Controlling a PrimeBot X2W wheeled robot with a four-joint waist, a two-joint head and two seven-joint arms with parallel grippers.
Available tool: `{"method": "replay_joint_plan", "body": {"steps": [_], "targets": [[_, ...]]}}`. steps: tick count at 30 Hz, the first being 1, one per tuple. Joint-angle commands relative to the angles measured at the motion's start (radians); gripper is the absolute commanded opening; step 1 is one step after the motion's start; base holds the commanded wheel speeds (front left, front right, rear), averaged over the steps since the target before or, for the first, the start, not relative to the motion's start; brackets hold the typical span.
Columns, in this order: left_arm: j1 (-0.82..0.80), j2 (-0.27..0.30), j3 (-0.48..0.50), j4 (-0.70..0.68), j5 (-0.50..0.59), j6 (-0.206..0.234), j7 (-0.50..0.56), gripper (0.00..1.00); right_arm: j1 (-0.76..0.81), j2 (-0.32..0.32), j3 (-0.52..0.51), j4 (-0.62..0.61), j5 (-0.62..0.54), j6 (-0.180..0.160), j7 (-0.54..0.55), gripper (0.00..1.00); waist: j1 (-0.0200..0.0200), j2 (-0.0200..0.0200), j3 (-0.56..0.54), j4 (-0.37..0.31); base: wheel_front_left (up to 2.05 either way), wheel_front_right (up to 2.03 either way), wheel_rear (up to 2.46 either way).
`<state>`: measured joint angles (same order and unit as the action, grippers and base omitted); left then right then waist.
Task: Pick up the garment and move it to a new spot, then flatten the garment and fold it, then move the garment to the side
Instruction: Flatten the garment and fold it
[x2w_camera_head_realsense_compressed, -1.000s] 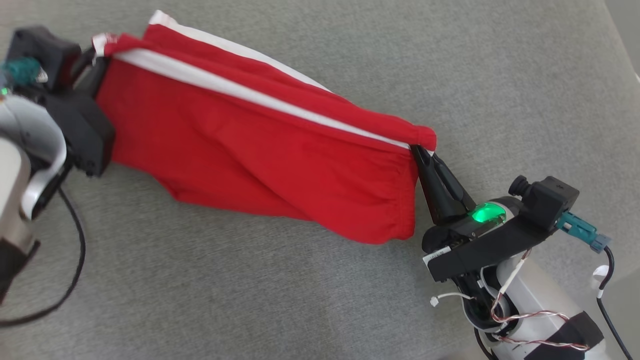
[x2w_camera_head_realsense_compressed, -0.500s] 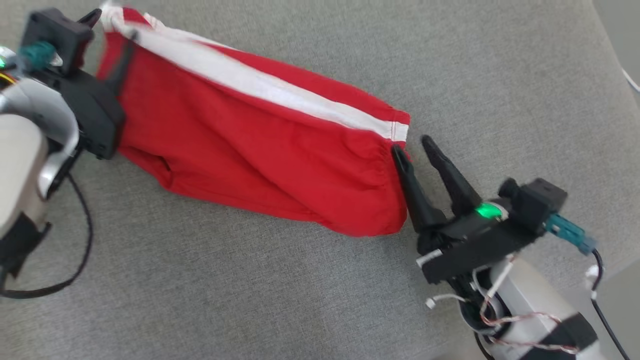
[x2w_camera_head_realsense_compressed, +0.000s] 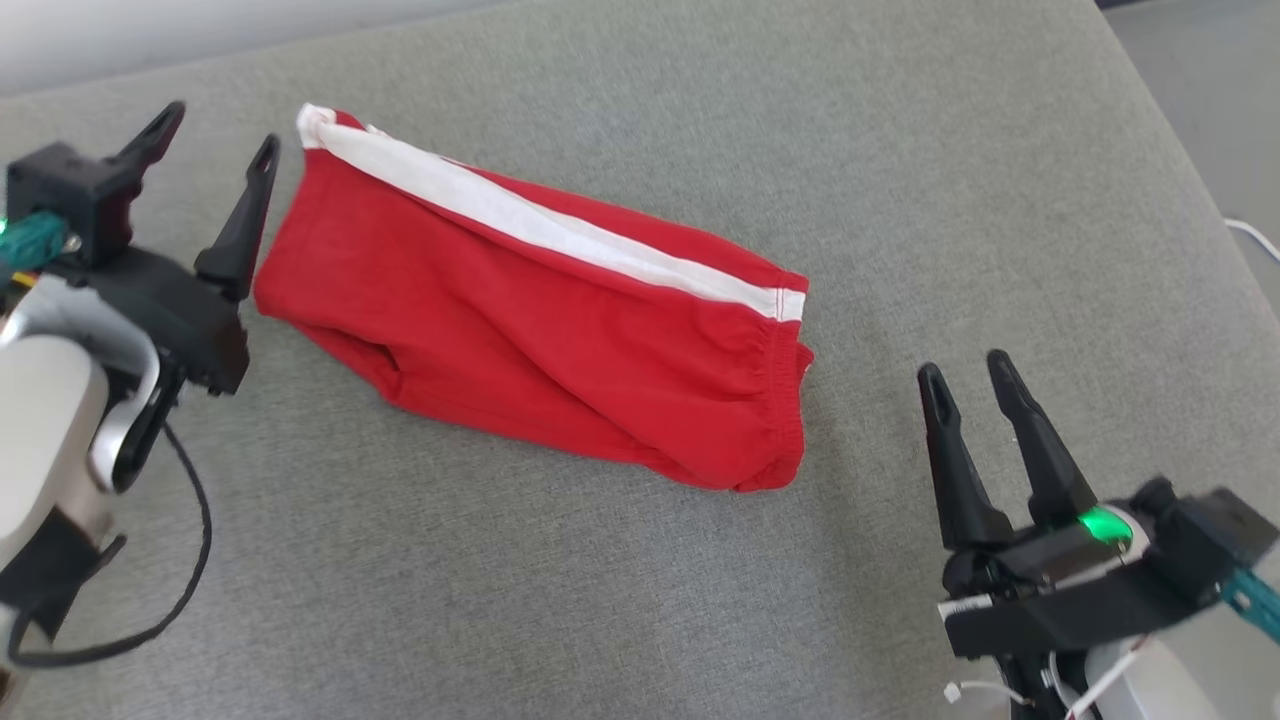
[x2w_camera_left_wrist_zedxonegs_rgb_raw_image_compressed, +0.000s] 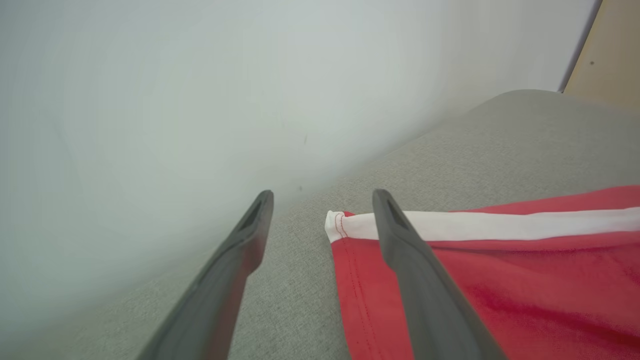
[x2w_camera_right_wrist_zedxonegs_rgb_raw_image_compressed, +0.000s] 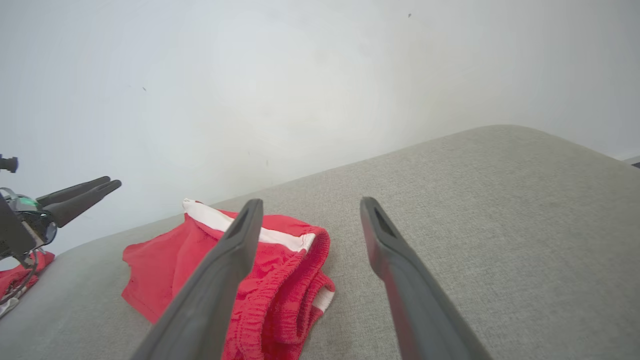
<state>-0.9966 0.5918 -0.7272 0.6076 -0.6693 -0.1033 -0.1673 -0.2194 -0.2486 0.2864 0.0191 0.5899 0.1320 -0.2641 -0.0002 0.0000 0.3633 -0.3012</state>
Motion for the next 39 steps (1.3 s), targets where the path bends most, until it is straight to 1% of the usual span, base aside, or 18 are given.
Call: {"method": "replay_joint_plan", "body": {"steps": [1,5,7,8,11,12,13,22,31,32,34,39], "targets": [[0.035,0.016,0.008,-0.016,-0.012,0.012,-0.011,1.00,0.038,0.023,-0.027,-0.025,-0.032,-0.002,0.000,1.00,0.0002,0.0000,-0.031,0.016,0.00,0.00,0.00],[0.076,0.039,0.012,-0.047,-0.025,0.025,-0.005,1.00,0.101,0.084,-0.084,-0.074,-0.071,-0.002,0.000,1.00,0.0002,0.0000,-0.039,0.019,0.00,0.00,0.00],[0.091,0.050,0.008,-0.060,-0.032,0.029,0.011,1.00,0.128,0.101,-0.098,-0.092,-0.104,-0.002,0.000,1.00,0.0002,0.0000,-0.041,0.019,0.00,0.00,0.00],[0.096,0.055,0.005,-0.067,-0.035,0.028,0.021,1.00,0.144,0.118,-0.101,-0.096,-0.103,-0.002,0.000,1.00,0.0002,0.0000,-0.041,0.017,0.00,0.00,0.00],[0.104,0.073,-0.013,-0.086,-0.031,0.018,0.057,1.00,0.168,0.138,-0.104,-0.097,-0.110,-0.002,0.000,1.00,0.0002,0.0000,-0.039,0.010,0.00,0.00,0.00],[0.106,0.080,-0.021,-0.093,-0.042,0.012,0.086,1.00,0.174,0.146,-0.095,-0.096,-0.116,-0.002,0.000,1.00,0.0002,0.0000,-0.035,0.003,0.00,0.00,0.00],[0.106,0.080,-0.021,-0.093,-0.042,0.012,0.086,1.00,0.174,0.146,-0.095,-0.096,-0.116,-0.002,0.000,1.00,0.0002,0.0000,-0.035,0.003,0.00,0.00,0.00],[0.079,0.107,-0.079,-0.046,-0.057,-0.008,0.267,1.00,0.140,0.159,-0.066,-0.082,-0.120,-0.002,0.000,1.00,0.0002,0.0000,0.000,-0.042,0.00,0.00,0.00],[0.078,0.110,-0.128,-0.030,-0.103,-0.019,0.439,1.00,0.126,0.167,-0.059,-0.069,-0.119,-0.002,0.000,1.00,0.0002,0.0000,0.017,-0.068,0.00,0.00,0.00],[0.079,0.111,-0.134,-0.035,-0.104,-0.020,0.450,0.90,0.125,0.167,-0.059,-0.068,-0.119,-0.002,0.000,1.00,0.0002,0.0000,0.017,-0.069,0.00,0.00,0.00],[0.082,0.109,-0.140,-0.042,-0.108,-0.021,0.472,0.00,0.122,0.169,-0.059,-0.067,-0.122,-0.002,0.000,1.00,0.0002,0.0000,0.016,-0.068,0.00,0.00,0.00],[0.091,0.097,-0.140,-0.075,-0.129,-0.012,0.494,0.00,0.120,0.160,-0.059,-0.065,-0.131,-0.002,0.000,1.00,0.0002,0.0000,0.001,-0.050,0.00,0.00,0.00]]}}
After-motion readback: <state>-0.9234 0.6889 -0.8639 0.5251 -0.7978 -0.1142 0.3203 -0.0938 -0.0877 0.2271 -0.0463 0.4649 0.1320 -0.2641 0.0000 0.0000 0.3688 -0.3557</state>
